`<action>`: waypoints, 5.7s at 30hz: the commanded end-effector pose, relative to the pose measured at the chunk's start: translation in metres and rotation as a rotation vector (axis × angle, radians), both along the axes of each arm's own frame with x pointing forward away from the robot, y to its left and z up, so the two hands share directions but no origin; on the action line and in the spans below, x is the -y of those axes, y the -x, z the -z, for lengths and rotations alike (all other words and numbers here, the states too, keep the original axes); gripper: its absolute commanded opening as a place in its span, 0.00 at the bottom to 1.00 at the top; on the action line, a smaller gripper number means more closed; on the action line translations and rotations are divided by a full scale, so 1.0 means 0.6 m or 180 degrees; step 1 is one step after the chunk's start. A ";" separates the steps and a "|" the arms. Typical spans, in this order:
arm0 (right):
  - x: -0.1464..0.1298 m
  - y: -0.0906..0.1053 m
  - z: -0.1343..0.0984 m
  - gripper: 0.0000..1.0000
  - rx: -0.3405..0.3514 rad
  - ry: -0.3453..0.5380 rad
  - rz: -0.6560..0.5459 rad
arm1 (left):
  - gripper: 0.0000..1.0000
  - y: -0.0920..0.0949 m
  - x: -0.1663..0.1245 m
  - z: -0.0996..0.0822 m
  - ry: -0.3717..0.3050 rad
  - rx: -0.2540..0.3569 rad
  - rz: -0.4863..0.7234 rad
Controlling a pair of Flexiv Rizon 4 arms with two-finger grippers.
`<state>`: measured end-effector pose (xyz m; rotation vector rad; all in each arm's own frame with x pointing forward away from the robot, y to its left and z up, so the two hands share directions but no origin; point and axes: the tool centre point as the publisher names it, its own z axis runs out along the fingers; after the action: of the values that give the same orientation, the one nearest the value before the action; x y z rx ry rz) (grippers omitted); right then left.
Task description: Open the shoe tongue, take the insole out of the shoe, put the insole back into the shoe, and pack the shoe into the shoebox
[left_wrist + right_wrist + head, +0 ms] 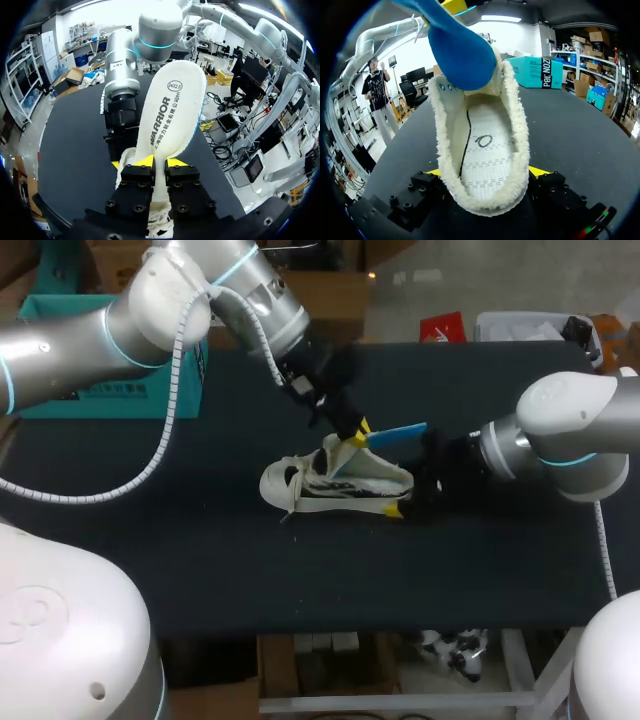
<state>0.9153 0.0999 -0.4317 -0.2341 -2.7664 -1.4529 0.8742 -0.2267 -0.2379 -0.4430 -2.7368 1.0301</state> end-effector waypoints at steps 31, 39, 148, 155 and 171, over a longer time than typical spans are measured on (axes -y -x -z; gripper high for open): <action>0.033 -0.022 -0.183 1.00 0.0086 0.1661 -0.0263 | 0.00 0.060 -0.083 -0.118 0.0837 -0.0354 0.0615; -0.018 -0.026 -0.205 1.00 0.0028 0.2275 -0.0364 | 0.00 0.074 -0.162 -0.098 0.0739 -0.0267 0.0143; -0.088 0.074 -0.173 0.00 -0.1699 0.1856 0.3182 | 0.00 -0.077 -0.288 -0.098 0.1371 -0.0758 0.1577; -0.083 0.076 -0.167 0.00 -0.1732 0.1743 0.3385 | 0.00 -0.087 -0.279 -0.095 0.1409 -0.0811 0.1630; -0.072 0.092 -0.197 1.00 -0.1746 0.1570 0.3353 | 0.00 -0.083 -0.263 -0.102 0.1485 -0.0893 0.1888</action>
<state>0.8680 0.1519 -0.3244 -1.9539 -2.4604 -0.4442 0.9174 -0.0674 -0.1749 -0.9547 -2.0215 1.4717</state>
